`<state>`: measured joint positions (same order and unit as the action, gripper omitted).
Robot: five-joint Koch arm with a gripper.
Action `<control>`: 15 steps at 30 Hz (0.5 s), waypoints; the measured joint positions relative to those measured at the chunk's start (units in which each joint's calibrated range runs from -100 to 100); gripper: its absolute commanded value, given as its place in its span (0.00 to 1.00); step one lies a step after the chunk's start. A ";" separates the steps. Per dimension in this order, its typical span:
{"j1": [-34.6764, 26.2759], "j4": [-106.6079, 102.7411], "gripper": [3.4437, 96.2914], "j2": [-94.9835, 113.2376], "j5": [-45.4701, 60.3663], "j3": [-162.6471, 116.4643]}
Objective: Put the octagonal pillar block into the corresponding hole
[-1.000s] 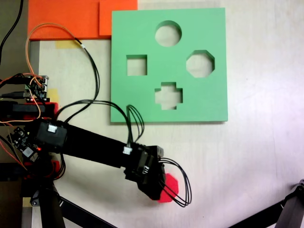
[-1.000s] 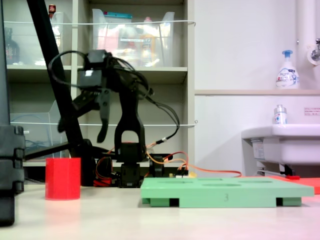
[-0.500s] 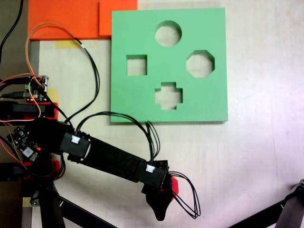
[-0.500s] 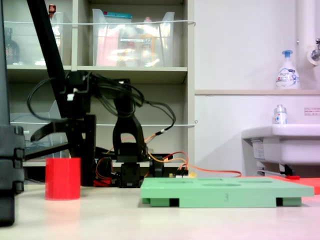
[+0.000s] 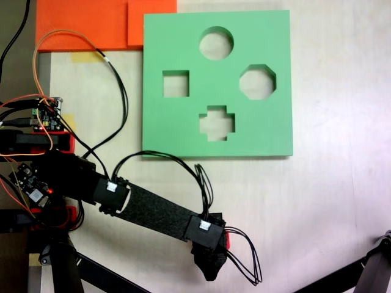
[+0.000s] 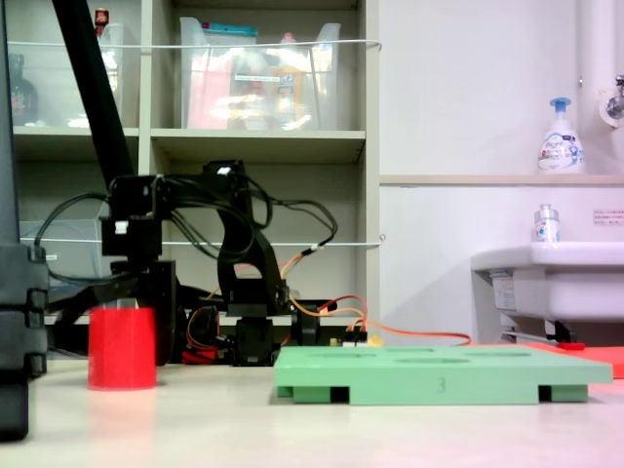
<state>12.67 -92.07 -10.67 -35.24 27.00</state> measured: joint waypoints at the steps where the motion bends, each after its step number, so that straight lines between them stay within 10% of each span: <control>1: 0.05 0.00 0.59 0.00 -0.05 0.29; 8: 0.49 -0.10 0.35 -0.14 0.05 0.98; 15: 0.63 -1.76 0.35 0.82 -0.63 0.88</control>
<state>13.31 -93.83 -9.85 -35.87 27.88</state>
